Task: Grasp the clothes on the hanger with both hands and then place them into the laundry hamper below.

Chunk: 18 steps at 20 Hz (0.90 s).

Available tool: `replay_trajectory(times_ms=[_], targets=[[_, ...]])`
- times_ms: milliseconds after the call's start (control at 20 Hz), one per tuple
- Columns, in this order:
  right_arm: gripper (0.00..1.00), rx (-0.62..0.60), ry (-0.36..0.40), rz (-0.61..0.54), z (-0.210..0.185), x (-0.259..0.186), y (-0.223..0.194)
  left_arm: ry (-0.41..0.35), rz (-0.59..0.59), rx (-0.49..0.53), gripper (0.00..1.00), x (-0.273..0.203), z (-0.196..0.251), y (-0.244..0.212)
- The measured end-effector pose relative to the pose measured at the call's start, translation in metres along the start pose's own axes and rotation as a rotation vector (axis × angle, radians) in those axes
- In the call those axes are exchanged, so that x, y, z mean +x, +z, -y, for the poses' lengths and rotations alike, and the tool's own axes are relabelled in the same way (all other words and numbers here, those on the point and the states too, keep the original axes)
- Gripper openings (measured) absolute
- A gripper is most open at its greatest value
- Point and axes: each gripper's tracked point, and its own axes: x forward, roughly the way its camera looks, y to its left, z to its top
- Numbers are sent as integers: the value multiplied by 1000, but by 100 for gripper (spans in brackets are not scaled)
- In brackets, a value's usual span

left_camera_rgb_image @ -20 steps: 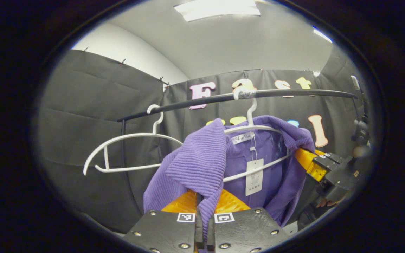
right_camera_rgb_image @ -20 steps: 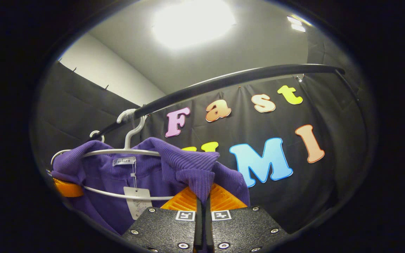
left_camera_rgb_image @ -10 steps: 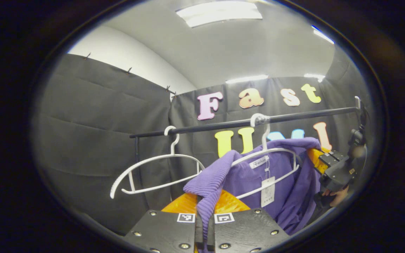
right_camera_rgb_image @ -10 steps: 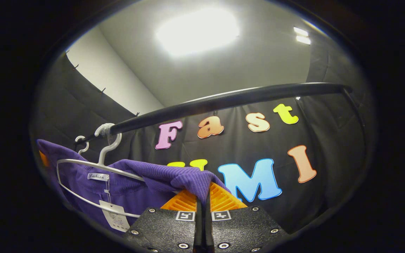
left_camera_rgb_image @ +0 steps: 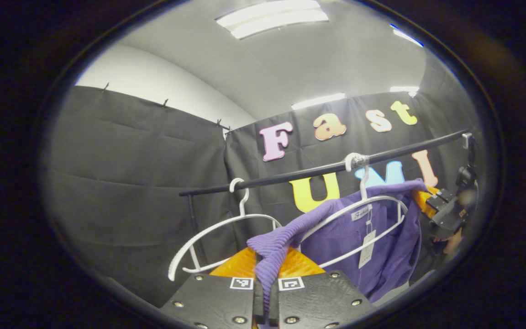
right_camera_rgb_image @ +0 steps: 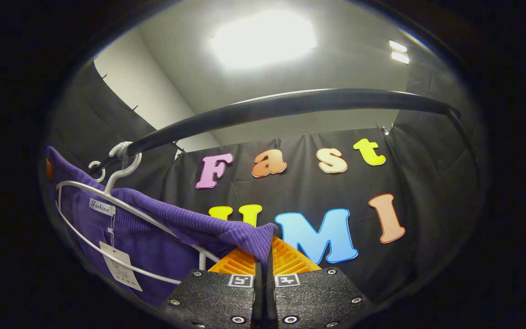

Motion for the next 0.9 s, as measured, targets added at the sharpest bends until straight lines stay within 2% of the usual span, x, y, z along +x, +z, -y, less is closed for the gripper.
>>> replay_trajectory(times_ms=[100, 150, 200, 300, 350, 450, 500, 550, 600, 650, 700, 900], targets=[[2, -15, 2, -6, 0, 1, -4, -15, -10, 28, 0, -5, -5, 0], [2, -16, 2, -8, 1, 1, -5, -20, -12, 38, 10, -7, -9, 0], [2, -16, 3, -7, 1, 2, -7, -15, -13, 51, 5, -9, -15, 0], [2, -18, 5, -8, 0, 5, -10, -5, -12, 69, 5, -7, -25, 1], [3, -21, 5, -8, -1, 6, -11, -2, -12, 74, 10, -5, -25, 3], [3, -22, 3, -11, 0, 7, -12, -4, -17, 115, 10, 2, -27, 4], [3, -17, 4, -16, -1, 4, -12, -8, -16, 135, 5, 5, -28, 8], [3, -14, 4, -20, -2, 3, -13, -12, -13, 148, 5, 8, -29, 10], [3, -13, 5, -21, -3, 3, -13, -14, -9, 156, 10, 11, -30, 12], [2, -16, 6, -21, -2, 2, -13, -11, -9, 164, 10, 14, -34, 12], [2, -23, 8, -18, -2, 3, -13, -8, -10, 168, 0, 18, -37, 12], [2, -40, 4, -18, 1, 2, -13, -24, -36, 150, 0, 42, -38, 1]])
